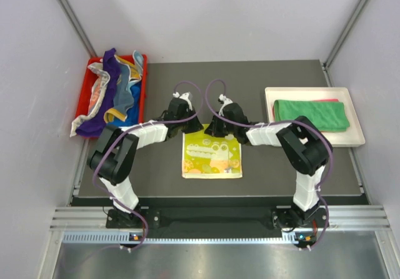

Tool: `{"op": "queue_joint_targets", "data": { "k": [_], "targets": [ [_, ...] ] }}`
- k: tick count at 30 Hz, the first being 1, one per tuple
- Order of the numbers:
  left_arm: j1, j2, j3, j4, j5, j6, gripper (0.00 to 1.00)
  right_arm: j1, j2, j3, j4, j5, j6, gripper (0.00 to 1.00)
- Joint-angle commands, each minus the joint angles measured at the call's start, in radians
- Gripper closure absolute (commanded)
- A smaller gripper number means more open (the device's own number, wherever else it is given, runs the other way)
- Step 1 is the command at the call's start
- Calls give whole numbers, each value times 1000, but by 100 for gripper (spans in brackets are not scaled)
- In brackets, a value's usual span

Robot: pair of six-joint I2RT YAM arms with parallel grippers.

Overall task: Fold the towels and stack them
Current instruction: Fold the towel

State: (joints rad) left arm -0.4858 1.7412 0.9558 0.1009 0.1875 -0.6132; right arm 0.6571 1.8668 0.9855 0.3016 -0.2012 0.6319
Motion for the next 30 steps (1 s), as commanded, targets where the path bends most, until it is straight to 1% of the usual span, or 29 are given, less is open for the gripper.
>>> {"op": "queue_joint_targets", "data": {
  "k": [1, 6, 8, 11, 14, 22, 26, 27, 30],
  "targets": [
    [1, 37, 46, 77, 0, 53, 89, -28, 58, 30, 195, -52, 64, 100],
    [4, 90, 54, 86, -80, 76, 90, -51, 114, 24, 271, -34, 104, 100],
    [4, 104, 51, 86, -118, 79, 90, -65, 135, 10, 326, -33, 129, 100],
    [3, 121, 49, 88, -134, 86, 90, -86, 158, -22, 413, -40, 198, 100],
    [4, 133, 47, 86, -140, 87, 89, -100, 176, -38, 441, -33, 239, 100],
    [6, 133, 40, 82, -160, 92, 90, -137, 163, -80, 439, -29, 207, 100],
    [9, 129, 37, 63, -178, 93, 91, -175, 147, -114, 453, -50, 189, 100],
    [12, 124, 31, 62, -209, 92, 91, -183, 138, -128, 461, -58, 186, 100],
    [24, 119, 23, 52, -232, 86, 92, -209, 112, -148, 464, -86, 170, 100]
  ]
}}
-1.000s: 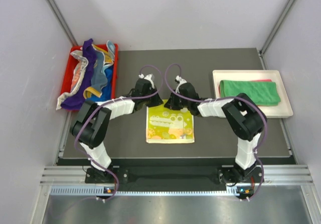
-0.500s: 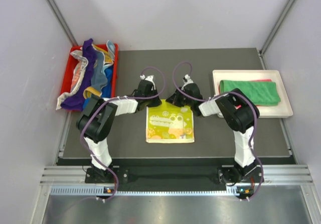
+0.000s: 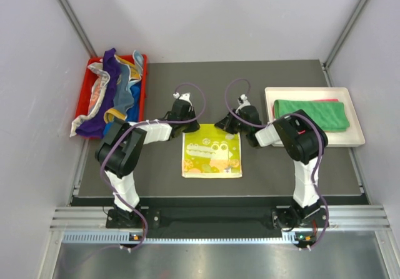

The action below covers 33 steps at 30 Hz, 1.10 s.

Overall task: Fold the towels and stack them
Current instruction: Fold the towel

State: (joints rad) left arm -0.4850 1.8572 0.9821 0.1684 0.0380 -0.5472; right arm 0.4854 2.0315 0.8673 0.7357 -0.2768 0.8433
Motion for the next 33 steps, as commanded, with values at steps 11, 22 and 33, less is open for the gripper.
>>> {"op": "queue_joint_targets", "data": {
  "k": [11, 22, 33],
  "targets": [
    [56, -26, -31, -29, -141, 21, 92, -87, -106, -68, 2, -48, -96, 100],
    [88, -79, -53, -64, -194, 66, 89, -136, -106, -96, 1, -71, -113, 100],
    [105, -93, -36, -98, -230, 102, 87, -180, -157, -106, -27, -96, -131, 100]
  ]
}}
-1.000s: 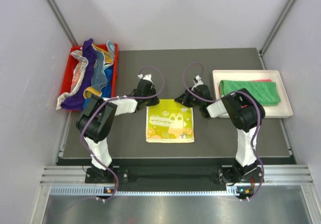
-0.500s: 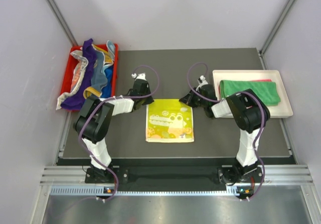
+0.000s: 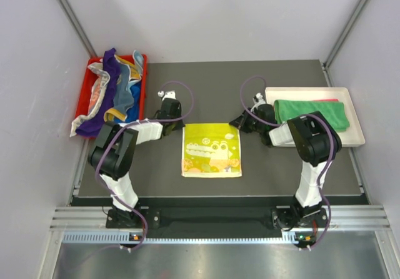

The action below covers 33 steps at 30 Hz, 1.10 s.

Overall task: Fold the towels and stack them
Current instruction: Fold the towel

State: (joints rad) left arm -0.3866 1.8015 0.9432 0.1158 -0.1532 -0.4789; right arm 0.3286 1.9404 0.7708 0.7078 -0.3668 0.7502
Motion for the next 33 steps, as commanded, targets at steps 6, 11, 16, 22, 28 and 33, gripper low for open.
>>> {"op": "queue_joint_targets", "data": {
  "k": [6, 11, 16, 22, 28, 33],
  "targets": [
    [14, -102, 39, -88, -43, 57, 73, -54, -135, 8, -77, -8, -75, 92],
    [14, -129, 66, -146, 10, 65, 65, -65, -207, 21, -180, 43, -130, 83],
    [14, -123, 100, -212, 110, 69, 60, -59, -288, 24, -307, 103, -201, 71],
    [12, -88, 123, -292, 130, 79, 57, -7, -331, 39, -429, 192, -301, 58],
    [11, -73, 111, -288, 149, 80, 56, 39, -282, 81, -504, 239, -376, 52],
    [11, -31, 118, -275, 182, 83, 56, 76, -209, 125, -528, 268, -397, 51]
  ]
}}
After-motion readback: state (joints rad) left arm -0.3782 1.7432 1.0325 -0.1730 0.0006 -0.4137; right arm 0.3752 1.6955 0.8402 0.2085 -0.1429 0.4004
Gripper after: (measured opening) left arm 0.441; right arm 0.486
